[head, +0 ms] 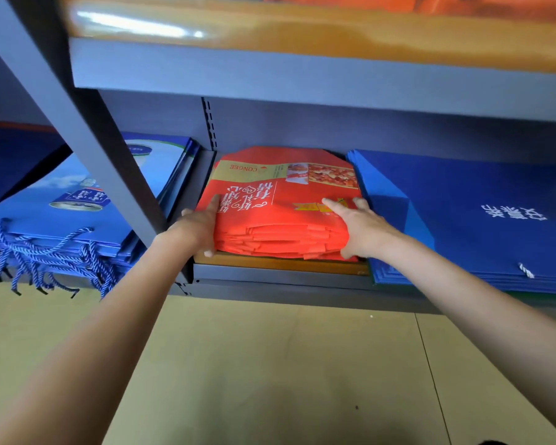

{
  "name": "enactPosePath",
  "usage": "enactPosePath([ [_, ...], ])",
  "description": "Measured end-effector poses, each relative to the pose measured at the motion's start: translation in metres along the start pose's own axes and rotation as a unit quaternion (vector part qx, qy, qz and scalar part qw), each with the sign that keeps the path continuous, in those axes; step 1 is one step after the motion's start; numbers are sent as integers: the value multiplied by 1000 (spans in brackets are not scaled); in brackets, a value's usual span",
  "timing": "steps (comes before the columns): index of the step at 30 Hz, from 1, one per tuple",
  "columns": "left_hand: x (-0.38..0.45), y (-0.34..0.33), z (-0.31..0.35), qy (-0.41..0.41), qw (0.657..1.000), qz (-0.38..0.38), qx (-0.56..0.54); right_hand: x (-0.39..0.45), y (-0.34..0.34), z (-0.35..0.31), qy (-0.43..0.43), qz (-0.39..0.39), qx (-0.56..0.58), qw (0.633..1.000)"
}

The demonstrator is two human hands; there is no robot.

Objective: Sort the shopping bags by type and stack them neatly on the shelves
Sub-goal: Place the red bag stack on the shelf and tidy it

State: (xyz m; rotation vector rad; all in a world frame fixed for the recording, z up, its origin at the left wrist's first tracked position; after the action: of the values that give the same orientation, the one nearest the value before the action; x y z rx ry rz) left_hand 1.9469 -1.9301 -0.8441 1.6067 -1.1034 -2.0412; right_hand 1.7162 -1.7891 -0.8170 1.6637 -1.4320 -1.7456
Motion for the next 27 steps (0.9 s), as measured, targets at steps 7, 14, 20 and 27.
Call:
enactPosePath([
  [7, 0, -5, 5, 20, 999, 6, 38, 9, -20, -2, -6, -50, 0, 999],
  [14, -3, -9, 6, 43, 995, 4, 85, 15, -10, -1, 21, -30, -16, 999],
  [20, 3, -15, 7, 41, 989, 64, 128, 17, -8, 3, 65, -51, -31, 996],
  [27, -9, 7, -4, -52, 997, -16, -47, 12, -19, 6, 154, -55, 116, 980],
])
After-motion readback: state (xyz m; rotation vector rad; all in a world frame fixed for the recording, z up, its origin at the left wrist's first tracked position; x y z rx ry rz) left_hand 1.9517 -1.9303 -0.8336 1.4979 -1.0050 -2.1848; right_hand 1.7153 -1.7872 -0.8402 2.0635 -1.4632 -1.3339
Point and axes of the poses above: each hand's wrist, its own x-axis towards the middle knuckle, its own y-axis out of the back of the hand, z = x × y, the point moved 3 cm from there along x, towards the middle knuckle, and after that the axes turned 11 degrees about -z, right-handed, at the moved point
